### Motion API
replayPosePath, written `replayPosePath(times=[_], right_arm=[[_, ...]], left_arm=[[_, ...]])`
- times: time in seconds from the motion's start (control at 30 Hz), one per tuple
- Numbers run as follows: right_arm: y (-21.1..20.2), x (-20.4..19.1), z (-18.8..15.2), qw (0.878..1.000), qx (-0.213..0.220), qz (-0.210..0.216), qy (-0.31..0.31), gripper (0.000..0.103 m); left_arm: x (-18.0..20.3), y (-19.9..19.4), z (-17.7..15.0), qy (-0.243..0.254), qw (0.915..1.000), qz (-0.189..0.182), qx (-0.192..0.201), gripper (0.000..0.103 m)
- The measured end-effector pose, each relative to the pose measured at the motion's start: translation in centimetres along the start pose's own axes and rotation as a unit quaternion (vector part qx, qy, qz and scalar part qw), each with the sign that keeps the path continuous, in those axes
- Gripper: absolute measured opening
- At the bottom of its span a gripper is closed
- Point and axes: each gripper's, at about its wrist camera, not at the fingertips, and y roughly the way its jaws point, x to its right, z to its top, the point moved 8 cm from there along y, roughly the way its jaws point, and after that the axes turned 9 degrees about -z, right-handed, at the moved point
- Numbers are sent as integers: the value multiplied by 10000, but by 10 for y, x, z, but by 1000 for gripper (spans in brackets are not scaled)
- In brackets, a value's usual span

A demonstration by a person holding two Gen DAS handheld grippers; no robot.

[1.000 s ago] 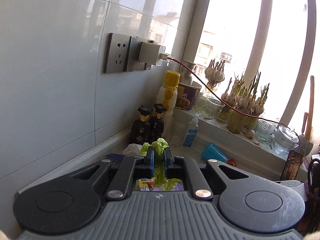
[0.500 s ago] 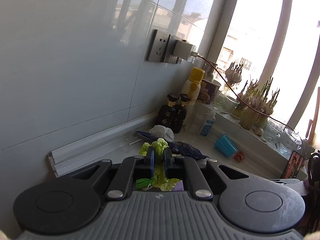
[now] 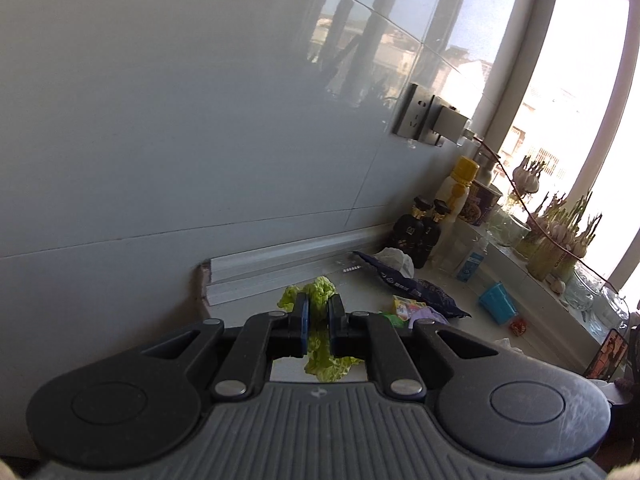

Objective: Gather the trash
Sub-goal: 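Carry both cabbage leaves off the counter down over the cream bin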

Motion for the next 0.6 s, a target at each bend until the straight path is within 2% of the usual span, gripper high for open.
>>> replayPosePath(times=[0.37,0.6], right_arm=[[-8,-60,-11,9977,-124,429,-511,16],[-1,-103,-35,9915,-358,771,-986,16]], left_arm=[[-45,-28,-22,-426,9981,448,11,8],[-72,-40,-47,-620,9949,774,-171,8]])
